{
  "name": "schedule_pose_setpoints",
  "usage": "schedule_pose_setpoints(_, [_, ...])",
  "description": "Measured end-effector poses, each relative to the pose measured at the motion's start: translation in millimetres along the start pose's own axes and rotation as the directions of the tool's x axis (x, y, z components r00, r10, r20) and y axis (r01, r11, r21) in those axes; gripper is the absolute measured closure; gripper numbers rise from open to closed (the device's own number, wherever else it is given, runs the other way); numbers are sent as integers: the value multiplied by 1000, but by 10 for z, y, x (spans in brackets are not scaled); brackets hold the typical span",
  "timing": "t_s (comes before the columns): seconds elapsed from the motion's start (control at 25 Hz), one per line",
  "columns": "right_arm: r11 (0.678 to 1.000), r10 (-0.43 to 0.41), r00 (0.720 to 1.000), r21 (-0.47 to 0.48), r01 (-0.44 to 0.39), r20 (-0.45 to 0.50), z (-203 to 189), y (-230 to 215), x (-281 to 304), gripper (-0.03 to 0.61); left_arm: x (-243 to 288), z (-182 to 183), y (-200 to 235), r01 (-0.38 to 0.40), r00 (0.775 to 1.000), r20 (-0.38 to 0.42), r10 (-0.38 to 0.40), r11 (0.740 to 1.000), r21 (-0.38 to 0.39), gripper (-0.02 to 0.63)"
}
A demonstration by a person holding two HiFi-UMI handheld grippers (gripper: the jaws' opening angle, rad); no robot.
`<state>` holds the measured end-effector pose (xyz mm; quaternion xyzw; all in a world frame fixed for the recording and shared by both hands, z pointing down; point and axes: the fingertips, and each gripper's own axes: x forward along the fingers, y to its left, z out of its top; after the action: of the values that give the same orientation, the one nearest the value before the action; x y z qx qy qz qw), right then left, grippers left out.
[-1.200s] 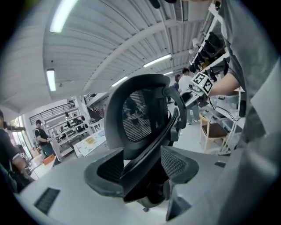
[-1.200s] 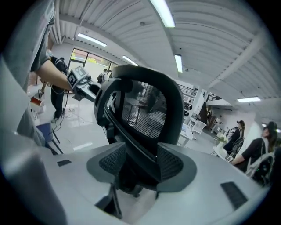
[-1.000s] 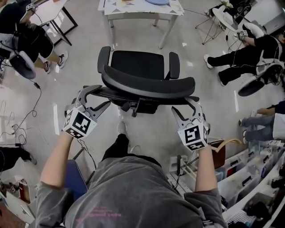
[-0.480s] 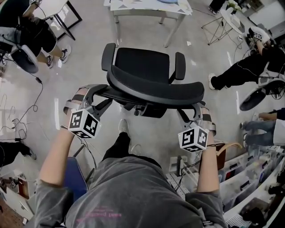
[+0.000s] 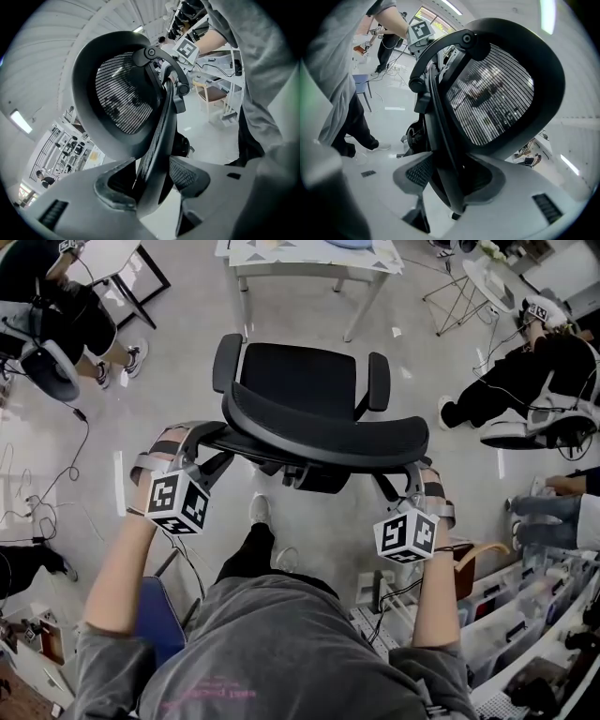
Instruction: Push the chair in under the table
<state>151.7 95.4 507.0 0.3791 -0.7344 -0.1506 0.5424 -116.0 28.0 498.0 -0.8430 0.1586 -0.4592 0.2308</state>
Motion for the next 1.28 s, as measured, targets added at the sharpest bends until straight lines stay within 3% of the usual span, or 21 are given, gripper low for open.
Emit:
schedule_pose_setpoints(0.52, [1000,-13,999,20,14,-43,-16,-356,352,374,328,-35,408,19,999,-29,-18,998,55,420])
schedule_pose_setpoints(1.28, [998,-6,993,55,13,-117,45,-744,780,373,609,-144,861,31,999,27,-34,993,112,436])
